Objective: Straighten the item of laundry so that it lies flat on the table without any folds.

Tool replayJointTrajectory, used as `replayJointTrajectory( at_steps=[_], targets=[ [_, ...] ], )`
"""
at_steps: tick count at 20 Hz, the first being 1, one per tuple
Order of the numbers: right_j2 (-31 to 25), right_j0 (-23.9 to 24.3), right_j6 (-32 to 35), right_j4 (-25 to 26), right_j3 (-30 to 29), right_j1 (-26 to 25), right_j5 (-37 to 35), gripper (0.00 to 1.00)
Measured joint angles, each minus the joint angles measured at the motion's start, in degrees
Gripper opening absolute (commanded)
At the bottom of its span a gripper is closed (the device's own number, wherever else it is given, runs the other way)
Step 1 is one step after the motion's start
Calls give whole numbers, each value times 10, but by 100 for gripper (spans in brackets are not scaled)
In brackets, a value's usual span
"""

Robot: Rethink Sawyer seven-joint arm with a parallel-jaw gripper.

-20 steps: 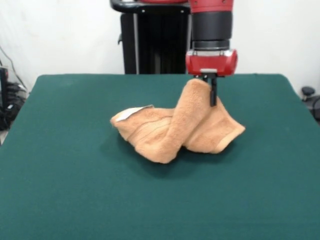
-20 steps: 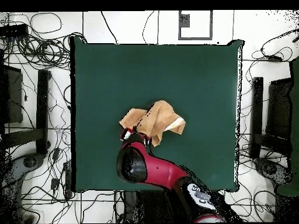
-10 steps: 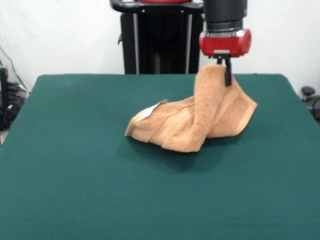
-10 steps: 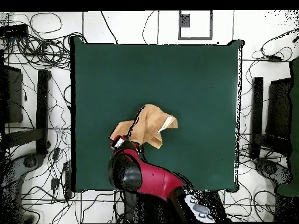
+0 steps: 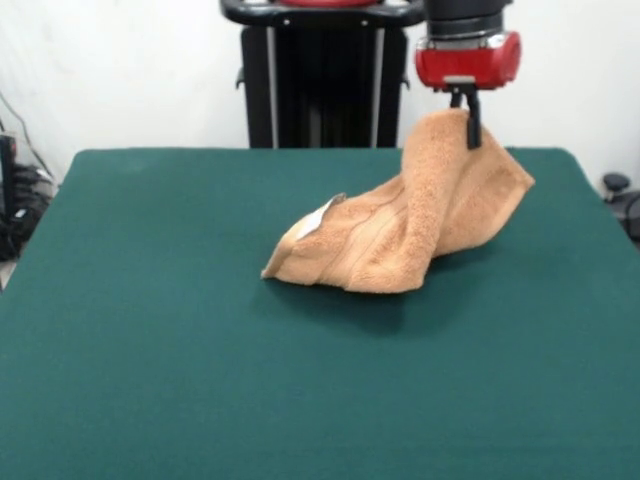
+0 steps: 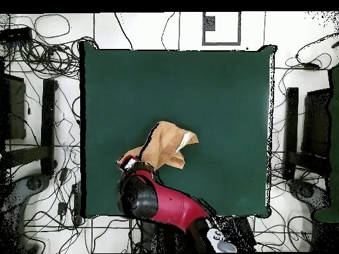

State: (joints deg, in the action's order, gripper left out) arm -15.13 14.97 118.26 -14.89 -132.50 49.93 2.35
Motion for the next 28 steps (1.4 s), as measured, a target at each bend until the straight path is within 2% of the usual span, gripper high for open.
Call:
replayJointTrajectory(
  at_steps=[10, 20, 28],
  targets=[
    [25, -30, 0, -5, 25, 3, -64, 0],
    [70, -81, 0, 5, 132, 2, -184, 0],
    [89, -114, 0, 22, 205, 2, -245, 0]
  ],
)
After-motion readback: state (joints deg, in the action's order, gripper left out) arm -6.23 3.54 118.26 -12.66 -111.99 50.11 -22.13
